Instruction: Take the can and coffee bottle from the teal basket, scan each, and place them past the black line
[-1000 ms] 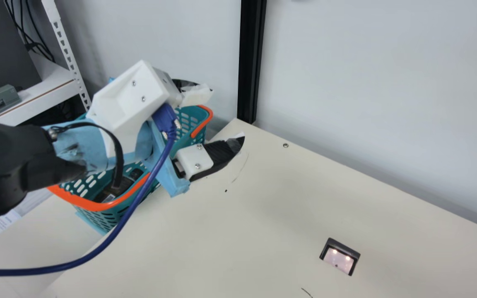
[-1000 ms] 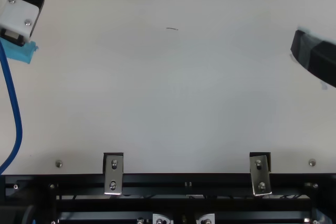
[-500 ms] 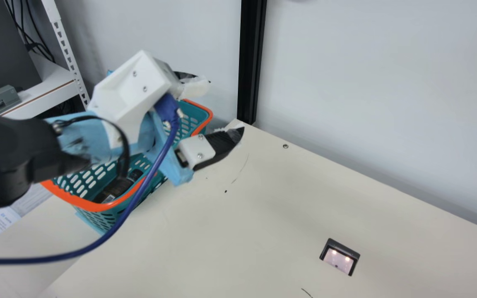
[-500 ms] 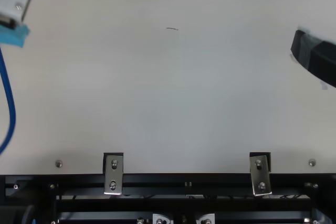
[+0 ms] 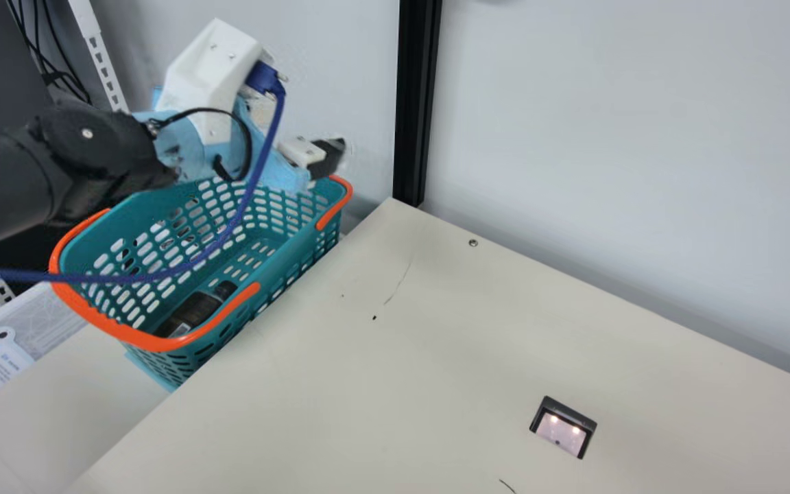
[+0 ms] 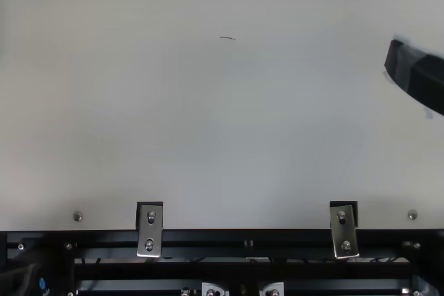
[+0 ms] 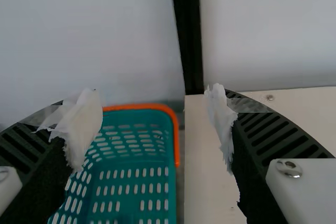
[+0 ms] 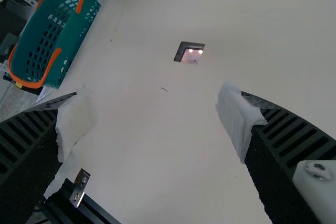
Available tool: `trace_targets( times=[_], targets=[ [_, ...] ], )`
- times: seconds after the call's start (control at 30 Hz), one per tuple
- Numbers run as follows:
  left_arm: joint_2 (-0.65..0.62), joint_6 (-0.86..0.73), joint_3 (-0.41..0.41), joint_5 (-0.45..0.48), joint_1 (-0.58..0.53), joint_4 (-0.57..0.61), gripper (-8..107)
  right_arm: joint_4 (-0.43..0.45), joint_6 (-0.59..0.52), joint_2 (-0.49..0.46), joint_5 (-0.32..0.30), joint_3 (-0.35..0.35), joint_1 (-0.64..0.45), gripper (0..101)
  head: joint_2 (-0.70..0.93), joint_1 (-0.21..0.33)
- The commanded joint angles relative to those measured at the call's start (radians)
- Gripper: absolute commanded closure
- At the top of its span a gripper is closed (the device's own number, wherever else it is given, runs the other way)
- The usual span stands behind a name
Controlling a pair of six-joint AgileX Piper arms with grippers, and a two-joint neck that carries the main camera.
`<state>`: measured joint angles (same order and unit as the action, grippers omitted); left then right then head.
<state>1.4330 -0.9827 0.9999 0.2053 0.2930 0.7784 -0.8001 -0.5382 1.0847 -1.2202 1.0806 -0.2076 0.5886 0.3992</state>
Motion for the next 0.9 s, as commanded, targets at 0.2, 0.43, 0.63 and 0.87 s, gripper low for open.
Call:
trace_targets(
  times=[0.2,0.43,0.63,0.87],
  targets=[
    [0.102,0.533,0.212,0.244,0.137,-0.489,9,0.0,0.0,0.0,0.0,0.0,0.0,0,0.007,0.023],
    [0.201,0.733,0.391,0.48,0.106,-0.674,9,0.0,0.0,0.0,0.0,0.0,0.0,0,0.007,0.023],
    [0.303,0.779,0.463,0.584,0.113,-0.727,9,0.0,0.0,0.0,0.0,0.0,0.0,0,0.007,0.023],
    [0.415,0.759,0.495,0.65,0.163,-0.756,9,0.0,0.0,0.0,0.0,0.0,0.0,0,0.007,0.023]
  ],
)
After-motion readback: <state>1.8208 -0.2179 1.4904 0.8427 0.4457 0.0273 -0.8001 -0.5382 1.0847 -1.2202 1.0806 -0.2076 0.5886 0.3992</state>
